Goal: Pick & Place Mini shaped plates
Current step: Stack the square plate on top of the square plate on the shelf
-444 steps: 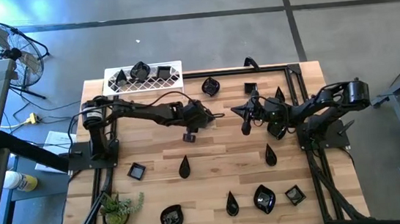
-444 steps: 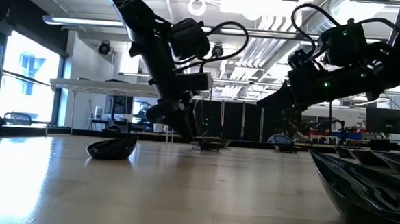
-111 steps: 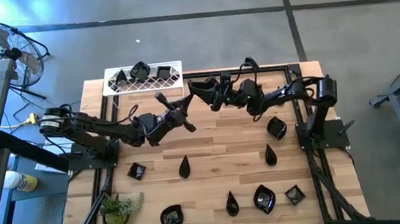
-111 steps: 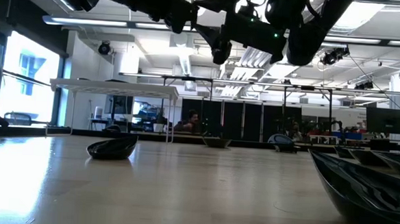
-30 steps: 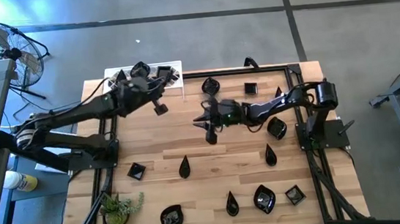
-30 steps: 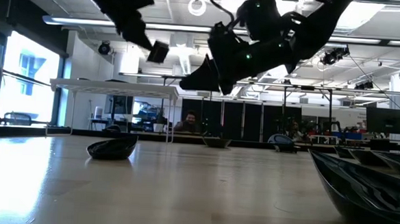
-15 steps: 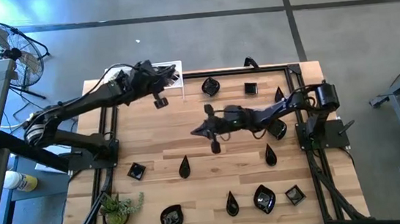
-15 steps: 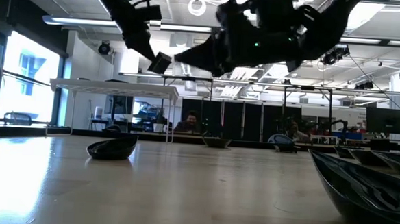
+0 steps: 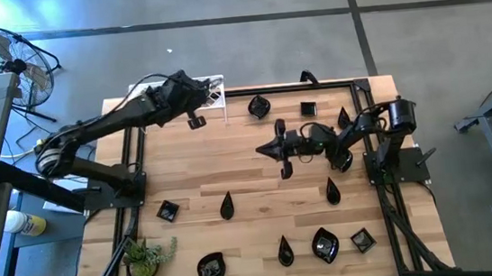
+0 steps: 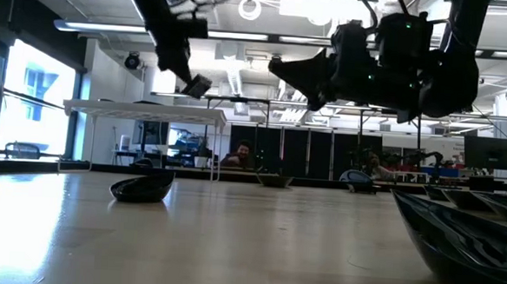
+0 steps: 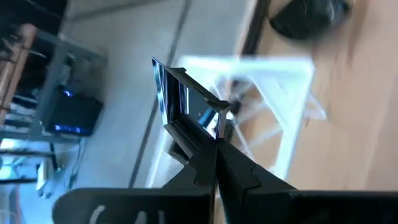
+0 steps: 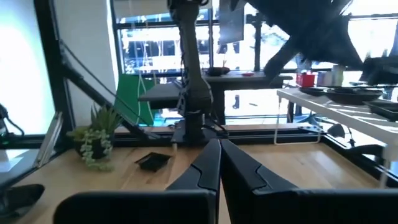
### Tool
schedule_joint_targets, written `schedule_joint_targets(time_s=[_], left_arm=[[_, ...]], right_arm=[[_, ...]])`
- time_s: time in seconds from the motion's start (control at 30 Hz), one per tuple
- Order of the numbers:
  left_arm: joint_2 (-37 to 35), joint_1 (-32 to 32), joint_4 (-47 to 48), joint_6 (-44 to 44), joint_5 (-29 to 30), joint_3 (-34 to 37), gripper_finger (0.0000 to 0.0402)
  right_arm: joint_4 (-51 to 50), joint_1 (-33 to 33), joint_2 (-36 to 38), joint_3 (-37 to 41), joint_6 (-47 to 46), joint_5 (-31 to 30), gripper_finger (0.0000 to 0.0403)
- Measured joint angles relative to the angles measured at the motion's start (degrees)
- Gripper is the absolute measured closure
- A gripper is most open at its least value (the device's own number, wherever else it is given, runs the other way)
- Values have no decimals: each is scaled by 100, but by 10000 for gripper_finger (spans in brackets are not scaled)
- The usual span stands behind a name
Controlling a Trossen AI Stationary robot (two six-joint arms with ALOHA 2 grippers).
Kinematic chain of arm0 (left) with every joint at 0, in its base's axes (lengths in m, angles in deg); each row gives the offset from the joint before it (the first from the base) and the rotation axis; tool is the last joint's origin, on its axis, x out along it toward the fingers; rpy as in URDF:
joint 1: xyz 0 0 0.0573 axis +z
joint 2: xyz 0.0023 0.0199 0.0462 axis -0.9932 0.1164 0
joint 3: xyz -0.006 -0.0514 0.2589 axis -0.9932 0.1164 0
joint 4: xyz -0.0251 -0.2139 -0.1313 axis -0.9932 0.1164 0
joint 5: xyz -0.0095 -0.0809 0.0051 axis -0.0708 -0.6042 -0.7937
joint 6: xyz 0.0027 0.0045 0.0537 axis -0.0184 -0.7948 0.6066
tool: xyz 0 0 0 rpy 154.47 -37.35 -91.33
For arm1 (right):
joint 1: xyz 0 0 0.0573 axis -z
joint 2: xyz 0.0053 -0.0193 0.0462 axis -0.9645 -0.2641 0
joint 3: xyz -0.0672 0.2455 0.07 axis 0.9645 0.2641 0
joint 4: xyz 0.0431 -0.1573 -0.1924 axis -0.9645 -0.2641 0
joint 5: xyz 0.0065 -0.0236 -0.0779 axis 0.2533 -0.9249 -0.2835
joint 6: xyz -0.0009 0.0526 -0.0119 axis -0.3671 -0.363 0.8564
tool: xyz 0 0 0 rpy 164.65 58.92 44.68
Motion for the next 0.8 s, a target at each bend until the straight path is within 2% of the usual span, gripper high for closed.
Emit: schedule_joint_targets(time_s=[0.27,0.5,0.8], left_arm=[[624,-2,142,162,752,-13,401],[641,-2,263,186,769,-83,401],[638,15,420,453,787,-954,401]], right_arm=[[3,-3,0,-8,5,2,399],[3,-1,0,-8,26,0,400],[3,-1,0,-8,34,0,400]])
